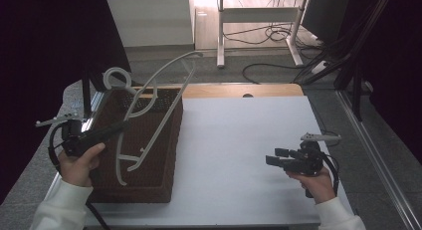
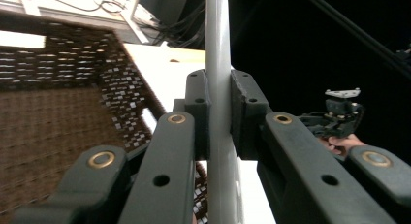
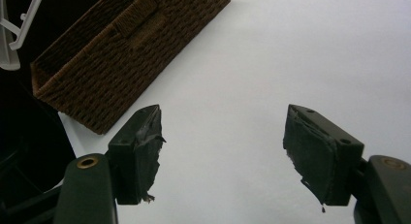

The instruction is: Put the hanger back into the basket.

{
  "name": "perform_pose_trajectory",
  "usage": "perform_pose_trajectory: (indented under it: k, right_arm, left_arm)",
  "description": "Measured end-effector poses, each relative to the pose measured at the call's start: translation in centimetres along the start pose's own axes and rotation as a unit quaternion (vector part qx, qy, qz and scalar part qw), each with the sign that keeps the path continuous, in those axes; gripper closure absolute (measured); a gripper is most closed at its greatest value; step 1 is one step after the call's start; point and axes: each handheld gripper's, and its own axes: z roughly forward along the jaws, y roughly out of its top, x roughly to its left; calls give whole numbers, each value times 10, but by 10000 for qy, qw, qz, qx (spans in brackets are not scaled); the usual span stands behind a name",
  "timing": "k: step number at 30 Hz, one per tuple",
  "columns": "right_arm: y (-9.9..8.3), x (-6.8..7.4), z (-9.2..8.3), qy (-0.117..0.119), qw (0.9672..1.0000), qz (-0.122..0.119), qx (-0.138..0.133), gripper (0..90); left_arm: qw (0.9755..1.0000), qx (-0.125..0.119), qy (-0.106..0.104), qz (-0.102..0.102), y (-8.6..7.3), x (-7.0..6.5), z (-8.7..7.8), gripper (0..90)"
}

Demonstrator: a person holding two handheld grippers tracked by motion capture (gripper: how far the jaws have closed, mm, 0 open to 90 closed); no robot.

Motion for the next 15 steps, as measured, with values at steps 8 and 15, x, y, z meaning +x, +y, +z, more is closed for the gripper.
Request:
perform_pose_trajectory:
  k: [8,15]
  right_arm:
    - [-1,0,2,-52,10000,-42,60,296]
    - [-1,-1,2,-89,9999,-39,58,294]
  left_arm:
    - [9997,72,215,35,1,22,-20,799]
    - [9989,213,372,181,2,41,-31,799]
